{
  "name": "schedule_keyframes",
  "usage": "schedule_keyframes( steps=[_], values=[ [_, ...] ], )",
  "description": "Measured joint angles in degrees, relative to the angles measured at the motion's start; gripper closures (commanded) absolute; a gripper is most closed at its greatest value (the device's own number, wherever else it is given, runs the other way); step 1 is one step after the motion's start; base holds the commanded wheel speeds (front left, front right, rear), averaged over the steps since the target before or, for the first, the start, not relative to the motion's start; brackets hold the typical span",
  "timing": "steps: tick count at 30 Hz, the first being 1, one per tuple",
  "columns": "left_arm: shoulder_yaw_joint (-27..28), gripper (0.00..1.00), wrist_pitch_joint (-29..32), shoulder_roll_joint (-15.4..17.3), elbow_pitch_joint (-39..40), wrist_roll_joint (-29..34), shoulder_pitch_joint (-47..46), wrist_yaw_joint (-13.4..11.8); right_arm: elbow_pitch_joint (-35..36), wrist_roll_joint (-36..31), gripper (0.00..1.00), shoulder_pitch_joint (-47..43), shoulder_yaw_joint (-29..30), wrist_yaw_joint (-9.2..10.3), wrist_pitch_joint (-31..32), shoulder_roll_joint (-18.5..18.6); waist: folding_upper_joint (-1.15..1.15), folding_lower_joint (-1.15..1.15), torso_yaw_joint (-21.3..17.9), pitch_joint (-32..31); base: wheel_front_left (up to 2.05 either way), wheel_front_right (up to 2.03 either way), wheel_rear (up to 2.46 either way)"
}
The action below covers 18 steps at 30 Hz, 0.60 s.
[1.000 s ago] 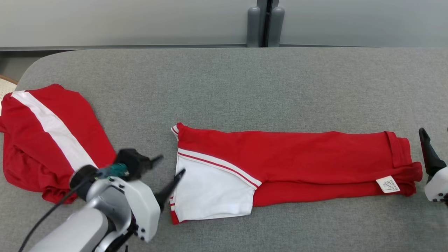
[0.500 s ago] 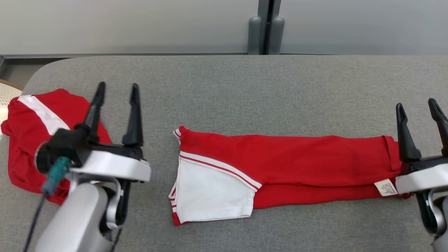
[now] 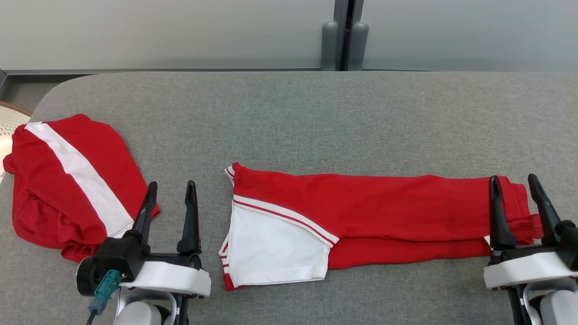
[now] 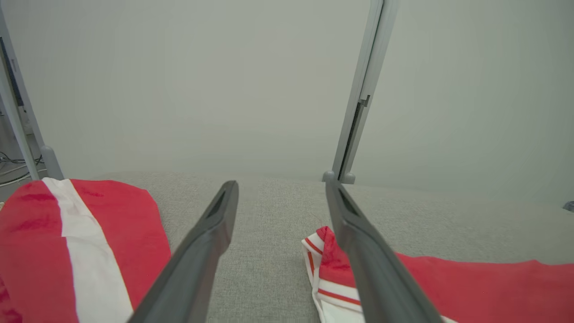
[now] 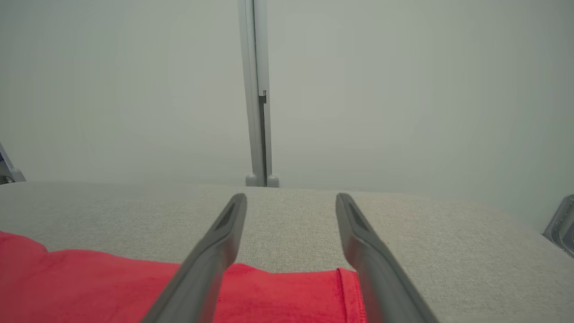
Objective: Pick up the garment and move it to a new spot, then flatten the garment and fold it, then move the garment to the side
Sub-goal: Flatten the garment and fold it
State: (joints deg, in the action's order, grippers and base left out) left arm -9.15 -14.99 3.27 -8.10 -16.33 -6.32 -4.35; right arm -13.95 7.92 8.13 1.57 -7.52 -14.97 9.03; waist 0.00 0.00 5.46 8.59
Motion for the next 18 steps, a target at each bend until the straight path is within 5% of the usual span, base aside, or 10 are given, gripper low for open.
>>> schedule_keyframes(
  steps=[8,18],
  values=[
    [1.56,0.00,0.00,-0.38,-1.00,2.75,-0.11,3.22,-5.95,0.14,0.00,0.55,5.04,0.00,-0.09,-2.00,0.00,0.00,0.42,0.46,0.00,0.00,0.00],
    [-0.21,0.00,0.00,-0.45,-1.44,2.72,-0.68,3.26,-19.74,-0.63,0.00,5.85,10.40,0.00,-0.12,-2.11,0.00,0.00,0.75,1.77,0.00,0.00,0.00]
  ],
)
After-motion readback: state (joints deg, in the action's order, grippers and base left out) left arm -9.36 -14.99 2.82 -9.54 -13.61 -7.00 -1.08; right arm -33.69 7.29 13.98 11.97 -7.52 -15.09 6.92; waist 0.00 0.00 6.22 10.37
